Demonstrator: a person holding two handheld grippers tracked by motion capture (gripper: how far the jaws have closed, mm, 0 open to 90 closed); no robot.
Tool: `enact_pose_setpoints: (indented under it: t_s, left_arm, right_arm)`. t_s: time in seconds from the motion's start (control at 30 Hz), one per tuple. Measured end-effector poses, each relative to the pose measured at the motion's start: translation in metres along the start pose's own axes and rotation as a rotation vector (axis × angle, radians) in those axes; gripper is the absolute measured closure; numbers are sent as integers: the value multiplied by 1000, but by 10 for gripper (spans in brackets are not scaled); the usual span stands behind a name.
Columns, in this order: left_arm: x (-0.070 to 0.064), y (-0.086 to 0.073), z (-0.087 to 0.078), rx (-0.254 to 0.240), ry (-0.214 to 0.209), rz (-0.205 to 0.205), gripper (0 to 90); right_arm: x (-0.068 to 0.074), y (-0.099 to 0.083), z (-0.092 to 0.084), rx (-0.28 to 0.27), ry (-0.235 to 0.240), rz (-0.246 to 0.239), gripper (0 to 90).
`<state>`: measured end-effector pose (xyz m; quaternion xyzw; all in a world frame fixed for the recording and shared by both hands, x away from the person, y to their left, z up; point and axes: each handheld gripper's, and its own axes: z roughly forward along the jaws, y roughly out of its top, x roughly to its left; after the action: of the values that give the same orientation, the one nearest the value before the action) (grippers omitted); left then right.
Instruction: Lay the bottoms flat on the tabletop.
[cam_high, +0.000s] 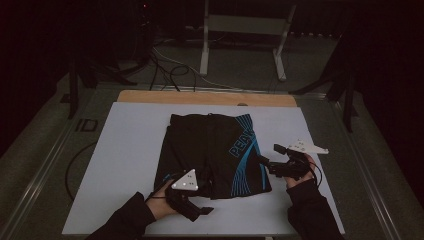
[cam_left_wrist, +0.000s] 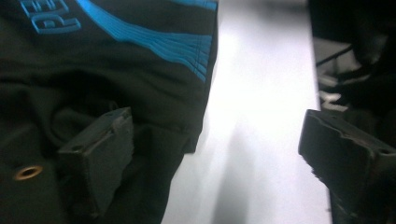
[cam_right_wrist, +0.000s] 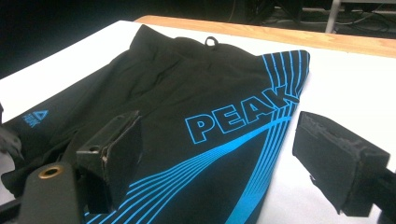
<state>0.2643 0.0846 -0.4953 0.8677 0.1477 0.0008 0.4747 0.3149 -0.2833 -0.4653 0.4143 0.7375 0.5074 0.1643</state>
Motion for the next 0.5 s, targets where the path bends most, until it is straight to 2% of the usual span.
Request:
enact_pose_setpoints:
  t_s: [0.03, 0.1, 0.2, 0.3, 0.37, 0.5]
  left_arm:
    - [2, 1, -3, -12, 2, 1, 28]
    - [7, 4, -13, -55, 5, -9, 10]
    - [12, 9, -28, -99, 31, 10, 5]
    - [20, 11, -42, -124, 52, 6, 6]
    - [26, 11, -50, -132, 67, -11, 6]
    - [33, 4, -66, -143, 105, -31, 5]
  right_arm:
    - [0, 0, 0, -1, 1, -6, 160]
    - [1, 0, 1, -1, 10, -8, 155]
    - [2, -1, 1, -2, 16, -16, 151]
    - [4, -1, 1, -11, 27, -27, 149]
    - [6, -1, 1, -11, 33, -34, 148]
    - [8, -2, 0, -12, 59, -49, 146]
